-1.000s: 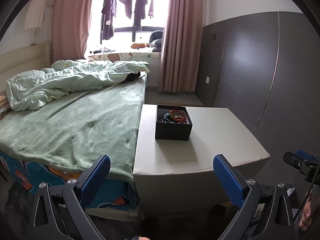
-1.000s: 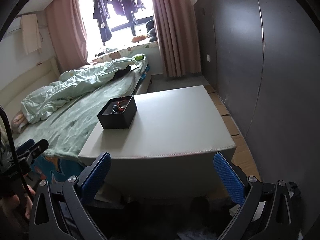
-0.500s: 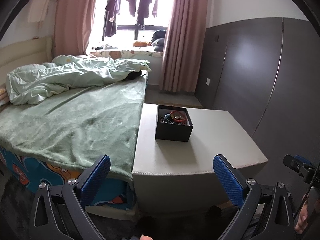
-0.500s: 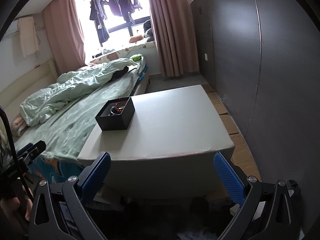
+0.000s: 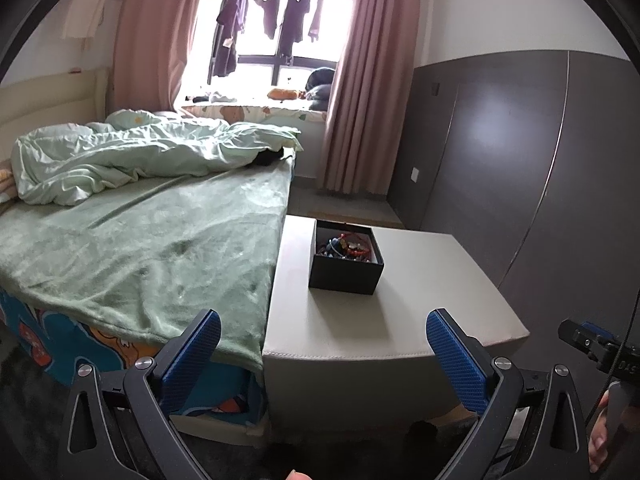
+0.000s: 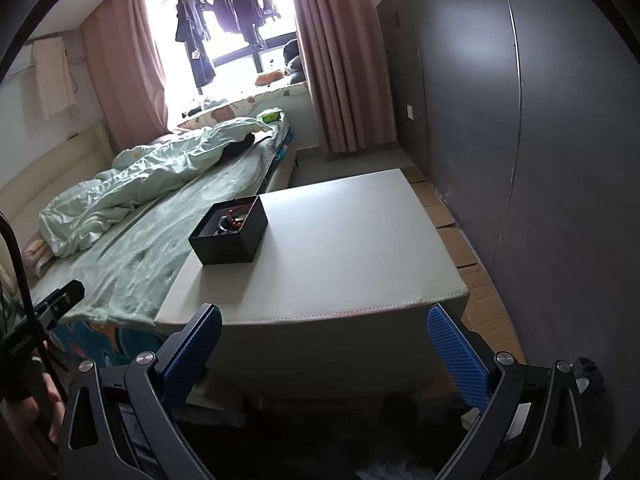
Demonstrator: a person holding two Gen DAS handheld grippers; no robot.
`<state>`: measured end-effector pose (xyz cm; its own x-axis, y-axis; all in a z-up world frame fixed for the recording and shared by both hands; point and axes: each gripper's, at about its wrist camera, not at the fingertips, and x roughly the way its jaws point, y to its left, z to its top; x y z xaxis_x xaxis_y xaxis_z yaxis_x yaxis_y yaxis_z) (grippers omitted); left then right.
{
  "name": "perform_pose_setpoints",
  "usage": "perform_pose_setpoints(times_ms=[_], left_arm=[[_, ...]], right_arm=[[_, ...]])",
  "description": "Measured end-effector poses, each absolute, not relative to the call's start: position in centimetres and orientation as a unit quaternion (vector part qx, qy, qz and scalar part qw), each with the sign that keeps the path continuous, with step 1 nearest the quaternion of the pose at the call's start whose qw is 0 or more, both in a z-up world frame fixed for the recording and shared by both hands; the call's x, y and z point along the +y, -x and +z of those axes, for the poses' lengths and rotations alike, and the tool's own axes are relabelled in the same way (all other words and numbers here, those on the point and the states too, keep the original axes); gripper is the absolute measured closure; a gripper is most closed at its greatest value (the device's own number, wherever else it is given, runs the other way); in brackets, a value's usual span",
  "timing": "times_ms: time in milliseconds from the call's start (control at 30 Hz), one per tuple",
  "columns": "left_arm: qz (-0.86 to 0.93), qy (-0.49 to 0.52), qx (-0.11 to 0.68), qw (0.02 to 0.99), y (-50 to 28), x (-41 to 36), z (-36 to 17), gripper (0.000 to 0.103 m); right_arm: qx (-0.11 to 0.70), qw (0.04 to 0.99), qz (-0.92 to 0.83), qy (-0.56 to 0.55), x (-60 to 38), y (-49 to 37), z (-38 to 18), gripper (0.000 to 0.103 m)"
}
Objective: Organize jewelry
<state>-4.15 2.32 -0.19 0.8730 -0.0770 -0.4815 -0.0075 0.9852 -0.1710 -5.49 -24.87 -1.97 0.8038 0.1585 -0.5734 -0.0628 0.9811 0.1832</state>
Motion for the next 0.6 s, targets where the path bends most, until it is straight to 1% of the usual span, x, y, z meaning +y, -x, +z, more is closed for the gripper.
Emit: perform_pose_setpoints(times_ms=[600], left_arm=[[-0.017, 0.085, 0.234, 0.968, 4.23, 2.47, 0.30, 0.000]], right_arm=[[0.310, 0.946, 0.058, -0.080, -24.75, 5.31, -1.83, 0.000]])
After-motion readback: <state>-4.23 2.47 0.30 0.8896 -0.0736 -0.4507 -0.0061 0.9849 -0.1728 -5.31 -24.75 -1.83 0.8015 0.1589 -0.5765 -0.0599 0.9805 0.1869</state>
